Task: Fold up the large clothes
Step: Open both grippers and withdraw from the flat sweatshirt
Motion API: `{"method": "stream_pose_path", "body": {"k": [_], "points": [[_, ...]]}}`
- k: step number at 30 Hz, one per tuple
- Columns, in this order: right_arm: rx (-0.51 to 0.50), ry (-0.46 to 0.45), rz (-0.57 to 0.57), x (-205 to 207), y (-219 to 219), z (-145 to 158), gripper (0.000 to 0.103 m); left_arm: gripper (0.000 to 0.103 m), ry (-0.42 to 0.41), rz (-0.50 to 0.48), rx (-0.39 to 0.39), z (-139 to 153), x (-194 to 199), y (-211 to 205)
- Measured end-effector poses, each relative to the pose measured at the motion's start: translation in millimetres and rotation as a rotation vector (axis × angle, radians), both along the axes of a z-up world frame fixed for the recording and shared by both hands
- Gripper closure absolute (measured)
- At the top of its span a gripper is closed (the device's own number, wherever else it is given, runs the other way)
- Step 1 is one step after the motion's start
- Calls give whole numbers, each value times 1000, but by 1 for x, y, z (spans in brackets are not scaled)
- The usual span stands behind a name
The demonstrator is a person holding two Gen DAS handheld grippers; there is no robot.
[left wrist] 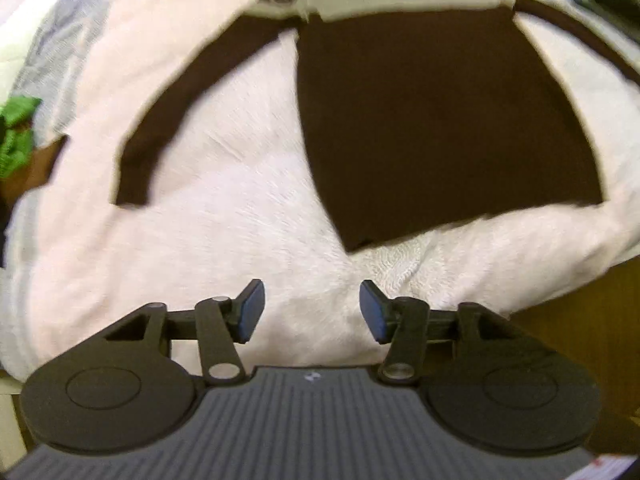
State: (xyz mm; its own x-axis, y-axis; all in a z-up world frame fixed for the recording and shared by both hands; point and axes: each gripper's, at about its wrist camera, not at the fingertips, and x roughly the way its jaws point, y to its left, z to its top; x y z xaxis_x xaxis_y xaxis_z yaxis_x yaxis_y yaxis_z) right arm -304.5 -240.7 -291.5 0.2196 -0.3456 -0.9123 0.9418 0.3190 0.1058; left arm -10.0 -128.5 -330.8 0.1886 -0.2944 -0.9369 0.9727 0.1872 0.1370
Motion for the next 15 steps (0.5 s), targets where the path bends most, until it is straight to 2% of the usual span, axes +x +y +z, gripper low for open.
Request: {"method": "stream_pose_path", "body": {"k": [3, 8, 11, 15], "points": [[-55, -61, 2, 16, 22, 54, 54, 40, -10, -4, -62, 60, 6, 19], [-104, -125, 71, 20, 57, 122, 54, 31, -20, 21, -175, 138, 10, 49], [-98, -150, 80, 22, 74, 144, 54, 27, -20, 19, -226, 167, 5, 62], [-63, -174, 88, 18, 92, 156, 54, 22, -7, 5, -246, 192, -8, 79]]}}
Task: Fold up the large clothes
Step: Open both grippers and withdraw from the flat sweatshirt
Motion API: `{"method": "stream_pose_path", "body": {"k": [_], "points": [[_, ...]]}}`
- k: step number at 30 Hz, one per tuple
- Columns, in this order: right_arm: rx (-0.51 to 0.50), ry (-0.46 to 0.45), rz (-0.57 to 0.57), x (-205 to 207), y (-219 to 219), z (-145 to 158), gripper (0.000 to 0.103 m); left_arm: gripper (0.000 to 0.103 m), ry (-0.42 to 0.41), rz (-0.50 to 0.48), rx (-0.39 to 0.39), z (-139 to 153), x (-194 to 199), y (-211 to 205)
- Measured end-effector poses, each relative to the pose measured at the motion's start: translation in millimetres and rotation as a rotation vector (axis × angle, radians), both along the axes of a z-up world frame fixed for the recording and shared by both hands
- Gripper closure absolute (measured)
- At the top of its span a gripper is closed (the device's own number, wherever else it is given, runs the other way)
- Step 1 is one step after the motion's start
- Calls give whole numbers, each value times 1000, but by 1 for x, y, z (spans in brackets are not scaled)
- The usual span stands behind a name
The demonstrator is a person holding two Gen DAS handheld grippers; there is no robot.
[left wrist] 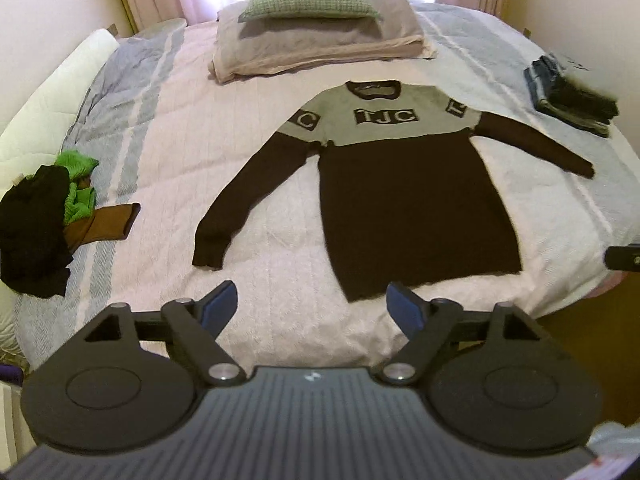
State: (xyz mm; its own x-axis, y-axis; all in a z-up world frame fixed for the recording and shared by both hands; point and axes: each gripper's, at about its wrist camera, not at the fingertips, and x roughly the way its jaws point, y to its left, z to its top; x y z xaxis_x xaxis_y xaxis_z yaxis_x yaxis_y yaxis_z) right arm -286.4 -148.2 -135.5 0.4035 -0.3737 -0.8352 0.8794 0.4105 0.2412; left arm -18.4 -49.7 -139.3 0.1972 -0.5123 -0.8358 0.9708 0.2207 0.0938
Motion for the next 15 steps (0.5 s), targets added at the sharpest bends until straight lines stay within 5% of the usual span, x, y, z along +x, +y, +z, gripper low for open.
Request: {"method": "stream_pose_path", "body": {"k": [15], "points": [[-41, 49, 53, -13, 21, 18, 54, 19, -14, 0, -11, 24, -30, 26]]}}
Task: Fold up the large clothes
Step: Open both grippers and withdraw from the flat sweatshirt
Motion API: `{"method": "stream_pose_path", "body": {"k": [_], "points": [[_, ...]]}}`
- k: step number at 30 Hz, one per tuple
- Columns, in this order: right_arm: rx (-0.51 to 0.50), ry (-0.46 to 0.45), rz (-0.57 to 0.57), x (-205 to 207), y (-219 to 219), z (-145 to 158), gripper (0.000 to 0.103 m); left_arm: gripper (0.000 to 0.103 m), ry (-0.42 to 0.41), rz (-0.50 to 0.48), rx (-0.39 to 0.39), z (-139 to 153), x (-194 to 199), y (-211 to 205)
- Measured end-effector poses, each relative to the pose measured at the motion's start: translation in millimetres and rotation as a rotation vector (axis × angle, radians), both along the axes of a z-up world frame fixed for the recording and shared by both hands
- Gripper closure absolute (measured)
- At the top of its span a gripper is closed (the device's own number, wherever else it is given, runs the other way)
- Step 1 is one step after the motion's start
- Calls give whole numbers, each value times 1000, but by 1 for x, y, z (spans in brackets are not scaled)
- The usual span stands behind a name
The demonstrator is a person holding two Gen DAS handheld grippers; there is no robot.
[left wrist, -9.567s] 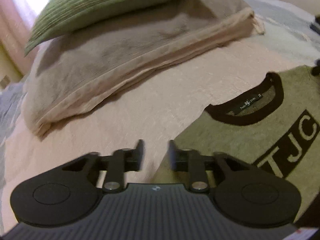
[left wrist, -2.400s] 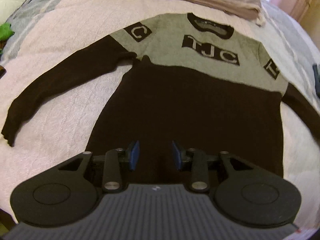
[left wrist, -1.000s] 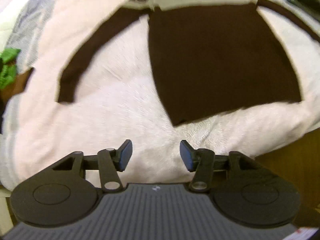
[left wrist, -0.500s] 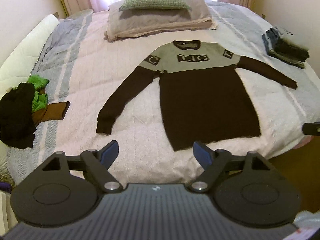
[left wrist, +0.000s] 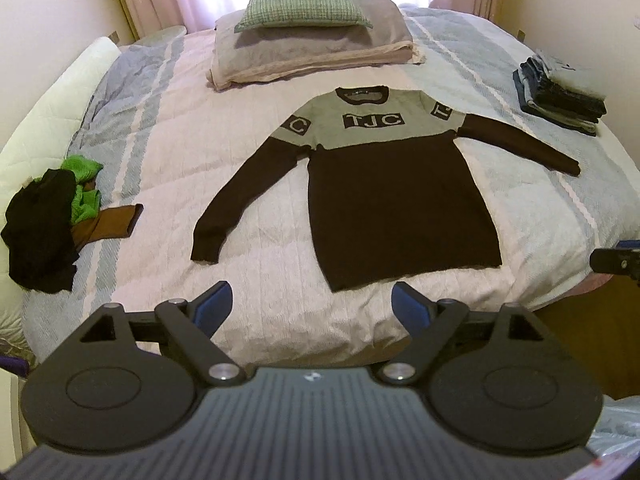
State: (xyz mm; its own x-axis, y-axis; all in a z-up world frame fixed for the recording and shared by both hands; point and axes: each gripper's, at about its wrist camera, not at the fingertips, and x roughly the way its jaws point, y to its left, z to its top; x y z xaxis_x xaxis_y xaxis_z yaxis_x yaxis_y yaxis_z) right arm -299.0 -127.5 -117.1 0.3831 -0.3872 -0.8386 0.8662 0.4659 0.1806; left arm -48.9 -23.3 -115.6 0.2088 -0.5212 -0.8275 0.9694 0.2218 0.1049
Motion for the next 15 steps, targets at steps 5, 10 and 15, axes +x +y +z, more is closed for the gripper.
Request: {"method": "stream_pose_path", "body": {"k": [5, 10, 15], "points": [[8, 2, 2, -1, 4, -1, 54, 19, -3, -2, 0, 2, -1, 4], [14, 6, 11, 0, 7, -2, 54, 19, -2, 2, 4, 2, 2, 7], [18, 17, 14, 3, 10, -3, 54, 19, -1, 5, 4, 2, 2, 10]]}}
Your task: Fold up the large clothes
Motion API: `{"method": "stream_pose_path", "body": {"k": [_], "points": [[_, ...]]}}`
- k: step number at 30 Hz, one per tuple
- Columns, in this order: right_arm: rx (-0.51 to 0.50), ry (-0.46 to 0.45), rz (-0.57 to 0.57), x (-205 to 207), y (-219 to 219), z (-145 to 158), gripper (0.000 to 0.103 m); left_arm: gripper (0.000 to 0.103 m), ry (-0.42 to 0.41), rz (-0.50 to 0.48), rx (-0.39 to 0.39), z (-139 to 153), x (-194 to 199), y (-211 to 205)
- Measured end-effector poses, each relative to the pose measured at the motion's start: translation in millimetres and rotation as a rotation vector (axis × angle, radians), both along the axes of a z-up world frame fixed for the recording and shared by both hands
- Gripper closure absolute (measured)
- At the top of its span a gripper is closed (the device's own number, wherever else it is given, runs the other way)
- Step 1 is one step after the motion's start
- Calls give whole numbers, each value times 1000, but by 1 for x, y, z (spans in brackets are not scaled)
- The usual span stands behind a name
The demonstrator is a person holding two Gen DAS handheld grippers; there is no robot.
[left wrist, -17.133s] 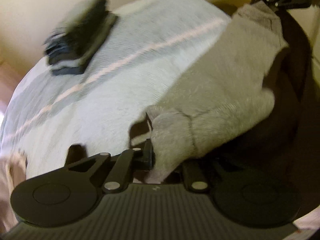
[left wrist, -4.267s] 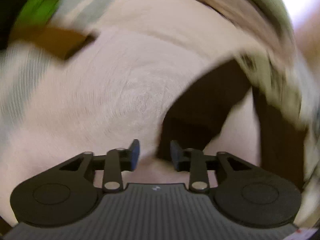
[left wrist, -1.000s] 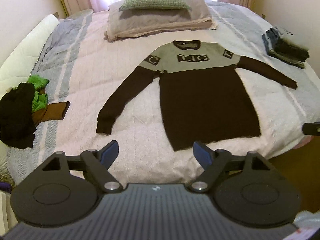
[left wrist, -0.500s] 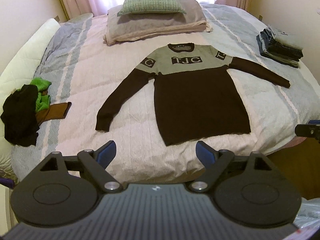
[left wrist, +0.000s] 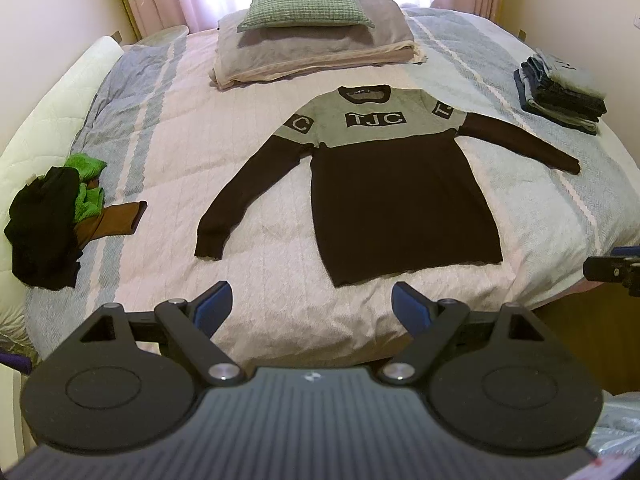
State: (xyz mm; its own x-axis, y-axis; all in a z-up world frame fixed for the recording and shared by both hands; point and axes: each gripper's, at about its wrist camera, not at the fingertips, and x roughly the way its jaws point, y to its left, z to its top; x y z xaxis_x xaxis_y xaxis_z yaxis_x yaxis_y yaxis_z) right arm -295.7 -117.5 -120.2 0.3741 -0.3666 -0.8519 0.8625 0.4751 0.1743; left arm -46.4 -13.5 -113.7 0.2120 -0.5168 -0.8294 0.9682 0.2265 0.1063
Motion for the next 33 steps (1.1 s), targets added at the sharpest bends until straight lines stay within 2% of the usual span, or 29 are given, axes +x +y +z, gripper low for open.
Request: {"method": "stream_pose_path", "body": {"k": [18, 22, 26, 33], "points": [[21, 11, -33, 7, -3, -6, 54, 18, 10, -12, 22, -7, 10, -7], [31, 20, -69, 2, -20, -12, 54, 18, 56, 7, 30, -21, 22, -22], [14, 18, -89, -2, -52, -16, 54, 18, 151, 84, 23, -40, 49, -44], [-13, -4, -106, -10, -152, -31, 54, 19, 301, 325, -24, -91, 110, -88]]}}
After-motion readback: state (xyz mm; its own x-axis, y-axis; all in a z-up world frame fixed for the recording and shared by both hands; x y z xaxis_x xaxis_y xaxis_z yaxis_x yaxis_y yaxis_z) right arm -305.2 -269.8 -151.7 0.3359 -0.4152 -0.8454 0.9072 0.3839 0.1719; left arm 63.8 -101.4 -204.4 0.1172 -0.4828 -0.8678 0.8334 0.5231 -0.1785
